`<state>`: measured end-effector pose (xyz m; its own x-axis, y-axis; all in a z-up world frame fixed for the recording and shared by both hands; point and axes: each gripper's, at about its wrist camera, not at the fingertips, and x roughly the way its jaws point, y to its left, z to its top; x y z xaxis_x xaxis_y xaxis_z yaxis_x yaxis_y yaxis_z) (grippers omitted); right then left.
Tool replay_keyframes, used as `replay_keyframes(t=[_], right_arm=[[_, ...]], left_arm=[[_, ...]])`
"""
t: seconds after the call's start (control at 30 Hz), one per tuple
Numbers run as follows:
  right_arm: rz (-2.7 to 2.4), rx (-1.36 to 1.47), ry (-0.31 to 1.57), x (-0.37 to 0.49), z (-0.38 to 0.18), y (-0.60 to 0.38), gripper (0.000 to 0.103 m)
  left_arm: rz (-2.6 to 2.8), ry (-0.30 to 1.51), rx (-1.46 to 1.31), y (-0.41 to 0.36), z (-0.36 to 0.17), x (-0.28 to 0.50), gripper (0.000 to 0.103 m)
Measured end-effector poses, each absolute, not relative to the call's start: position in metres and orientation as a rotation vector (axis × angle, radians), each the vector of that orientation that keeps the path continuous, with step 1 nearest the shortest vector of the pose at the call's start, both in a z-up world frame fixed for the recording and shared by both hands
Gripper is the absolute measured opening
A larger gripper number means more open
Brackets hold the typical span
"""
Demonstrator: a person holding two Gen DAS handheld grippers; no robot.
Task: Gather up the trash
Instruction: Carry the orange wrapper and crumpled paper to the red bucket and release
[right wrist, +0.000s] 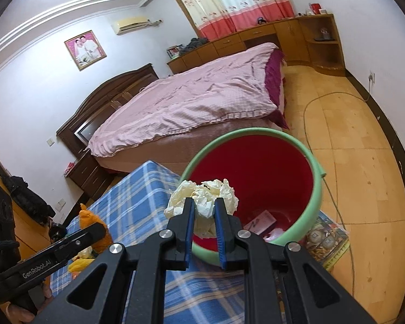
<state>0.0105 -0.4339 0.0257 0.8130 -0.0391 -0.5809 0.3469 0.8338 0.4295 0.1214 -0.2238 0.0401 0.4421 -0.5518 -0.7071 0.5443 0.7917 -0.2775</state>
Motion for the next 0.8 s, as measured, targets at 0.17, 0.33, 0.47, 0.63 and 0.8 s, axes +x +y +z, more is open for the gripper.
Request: replay_keyframes(t=[0.17, 0.33, 0.47, 0.63, 0.8], right_arm=[[-0.251, 0.573, 0.608, 0.011, 0.013, -0.460, 0.017], [-0.267, 0.576, 0.617, 0.014, 0.006, -0.476, 0.017], [-0.271, 0.570, 0.623, 0.018, 0.001, -0.482, 0.017], [-0.270, 0.582, 0.634, 0.024, -0.005, -0.486, 0.018], [-0.272, 0.600, 0.642, 0.025, -0.010, -0.489, 0.021]], left_arm=[[-0.705, 0.915, 0.022, -0.257, 0.027, 0.127, 0.037], [-0.719, 0.946, 0.047, -0.283, 0.013, 0.134, 0.037], [-0.730, 0.965, 0.068, -0.298, 0.004, 0.139, 0.038], [-0.723, 0.967, 0.097, -0.309, -0.001, 0.141, 0.039], [-0.704, 0.982, 0.093, -0.310, -0.005, 0.146, 0.044]])
